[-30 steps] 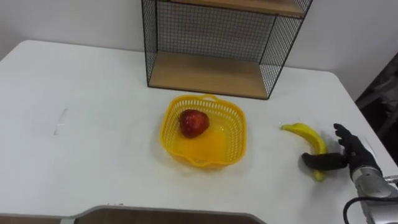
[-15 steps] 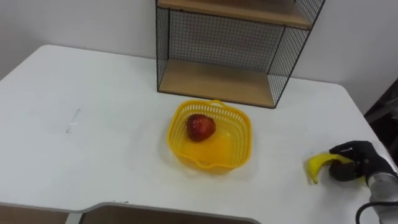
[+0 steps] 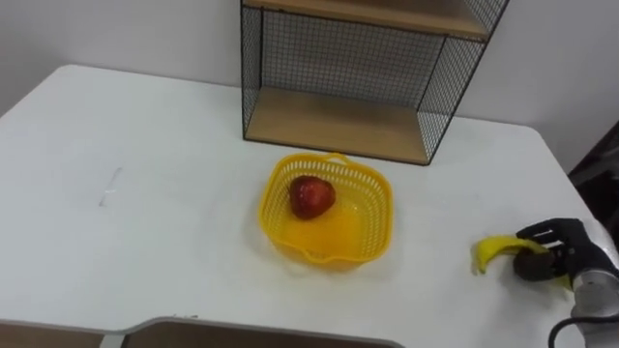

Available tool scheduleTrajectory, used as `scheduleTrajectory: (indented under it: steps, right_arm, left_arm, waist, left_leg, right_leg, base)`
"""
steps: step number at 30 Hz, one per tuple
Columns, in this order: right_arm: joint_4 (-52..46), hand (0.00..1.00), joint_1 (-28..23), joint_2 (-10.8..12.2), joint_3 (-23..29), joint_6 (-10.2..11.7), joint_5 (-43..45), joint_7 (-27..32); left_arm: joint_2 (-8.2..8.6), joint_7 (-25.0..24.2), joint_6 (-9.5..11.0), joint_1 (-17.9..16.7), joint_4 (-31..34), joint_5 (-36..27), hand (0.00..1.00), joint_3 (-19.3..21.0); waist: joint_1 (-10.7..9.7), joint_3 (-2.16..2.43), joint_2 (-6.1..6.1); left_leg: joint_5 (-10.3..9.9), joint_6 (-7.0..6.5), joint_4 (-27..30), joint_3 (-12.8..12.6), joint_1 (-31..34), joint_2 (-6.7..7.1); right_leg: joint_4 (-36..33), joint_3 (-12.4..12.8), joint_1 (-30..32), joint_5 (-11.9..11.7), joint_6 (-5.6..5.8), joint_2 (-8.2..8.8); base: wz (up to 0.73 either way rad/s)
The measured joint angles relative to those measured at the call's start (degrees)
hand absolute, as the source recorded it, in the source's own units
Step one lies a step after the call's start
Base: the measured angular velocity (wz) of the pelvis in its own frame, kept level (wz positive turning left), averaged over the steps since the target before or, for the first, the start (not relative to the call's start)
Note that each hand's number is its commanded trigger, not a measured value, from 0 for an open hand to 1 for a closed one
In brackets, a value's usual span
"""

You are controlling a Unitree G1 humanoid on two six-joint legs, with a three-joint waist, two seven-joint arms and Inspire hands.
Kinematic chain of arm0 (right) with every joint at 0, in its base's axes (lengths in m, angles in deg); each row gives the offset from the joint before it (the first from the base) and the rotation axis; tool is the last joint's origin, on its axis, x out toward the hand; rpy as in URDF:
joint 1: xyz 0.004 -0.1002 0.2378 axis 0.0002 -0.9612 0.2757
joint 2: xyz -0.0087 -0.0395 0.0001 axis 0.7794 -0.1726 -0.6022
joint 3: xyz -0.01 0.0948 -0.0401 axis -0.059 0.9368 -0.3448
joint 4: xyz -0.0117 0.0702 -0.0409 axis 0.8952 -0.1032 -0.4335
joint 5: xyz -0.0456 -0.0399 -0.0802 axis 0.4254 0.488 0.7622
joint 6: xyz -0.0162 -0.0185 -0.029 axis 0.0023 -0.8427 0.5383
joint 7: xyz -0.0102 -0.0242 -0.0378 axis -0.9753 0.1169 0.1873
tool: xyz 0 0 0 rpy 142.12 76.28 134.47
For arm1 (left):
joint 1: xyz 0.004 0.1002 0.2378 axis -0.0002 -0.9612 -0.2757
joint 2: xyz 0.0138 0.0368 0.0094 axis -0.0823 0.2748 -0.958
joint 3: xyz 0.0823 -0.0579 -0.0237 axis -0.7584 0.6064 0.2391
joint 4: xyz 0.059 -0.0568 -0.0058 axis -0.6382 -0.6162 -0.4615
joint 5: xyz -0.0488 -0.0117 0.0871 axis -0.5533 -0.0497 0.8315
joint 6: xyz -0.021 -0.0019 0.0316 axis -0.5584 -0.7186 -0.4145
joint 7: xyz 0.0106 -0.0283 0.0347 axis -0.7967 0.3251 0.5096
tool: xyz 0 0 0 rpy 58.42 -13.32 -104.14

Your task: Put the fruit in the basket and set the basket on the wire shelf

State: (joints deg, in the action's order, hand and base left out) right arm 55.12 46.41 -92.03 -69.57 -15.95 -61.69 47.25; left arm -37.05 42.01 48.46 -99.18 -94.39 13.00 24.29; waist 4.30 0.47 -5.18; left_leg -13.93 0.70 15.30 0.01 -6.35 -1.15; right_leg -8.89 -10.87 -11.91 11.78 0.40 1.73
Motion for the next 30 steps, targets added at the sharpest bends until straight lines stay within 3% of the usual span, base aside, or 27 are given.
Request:
scheduleTrajectory:
  steps: [3, 4, 10, 13, 16, 21, 30]
  right_arm:
    - [-5.7, 1.0, -1.3, 1.4, -0.2, -1.6, 0.8, -0.1]
    - [-9.9, 1.0, -2.9, 1.6, -0.3, -1.7, 0.6, -1.0]
    - [-28.5, 1.0, -6.4, 3.6, -4.4, -1.8, -0.3, -1.8]
    - [-35.2, 1.0, -6.4, 5.1, -4.6, -0.9, -1.7, -1.8]
    - [-39.3, 1.0, -6.3, 5.0, -4.5, 0.7, -5.2, -1.8]
    - [-47.1, 1.0, -6.2, 5.2, -4.4, 1.2, -9.1, -1.6]
    - [-51.4, 1.0, -5.1, 5.2, -4.7, 1.3, -8.6, -2.3]
  left_arm:
    - [0.3, 0.9, 0.4, 0.4, 0.0, 0.0, 0.0, 0.1]
    - [0.41, 0.9, 0.5, 0.6, 0.0, -0.1, 0.0, 0.1]
    - [0.75, 2.9, 1.7, 0.5, -0.1, -1.2, 0.0, -0.1]
    - [0.88, 3.2, 2.6, 0.6, 0.0, -1.2, 0.0, 0.0]
    - [0.94, 3.2, 3.2, -0.3, -0.2, -1.2, 0.0, 0.0]
    - [1.29, 3.7, 3.6, -1.8, -0.2, -0.6, 0.0, 0.0]
    - [1.67, 4.1, 3.7, -1.8, -0.2, -0.7, 0.0, 0.0]
  waist:
    - [0.5, 0.0, 0.73]
    - [0.3, -0.28, 1.14]
    - [-0.5, -0.52, 2.82]
    - [-0.9, -0.55, 2.64]
    - [-0.9, -0.47, 2.15]
    - [-1.0, -0.56, 1.85]
    - [-0.6, -0.77, 1.94]
  left_leg:
    - [0.0, 0.05, -0.8, -1.5, -0.2, -0.38]
    - [0.0, 0.05, -1.0, -1.7, -0.1, -0.36]
    - [0.2, -0.27, -1.7, -3.1, 0.8, -0.21]
    - [0.2, -0.27, -1.7, -3.0, 1.2, -0.2]
    - [0.2, -0.27, -1.8, -2.9, 1.2, -0.2]
    - [0.2, -0.28, -1.8, -2.9, 1.1, -0.2]
    - [0.2, -0.26, -1.8, -2.7, 0.7, -0.23]
  right_leg:
    - [-0.9, 1.3, 1.1, 0.0, -0.05, -0.2]
    - [-0.9, 1.4, 1.1, 0.0, -0.05, -0.13]
    - [-1.9, 2.9, 3.3, 0.0, 0.11, 0.14]
    - [-1.8, 2.8, 3.8, 0.0, 0.11, 0.15]
    - [-1.8, 2.7, 3.7, 0.0, 0.11, 0.15]
    - [-1.8, 2.7, 3.6, 0.0, 0.12, 0.16]
    - [-1.8, 2.4, 2.9, 0.0, 0.09, 0.16]
  base:
    - [-0.21]
    - [-0.18]
    - [-0.12]
    - [0.0]
    - [0.0]
    - [0.0]
    - [0.0]
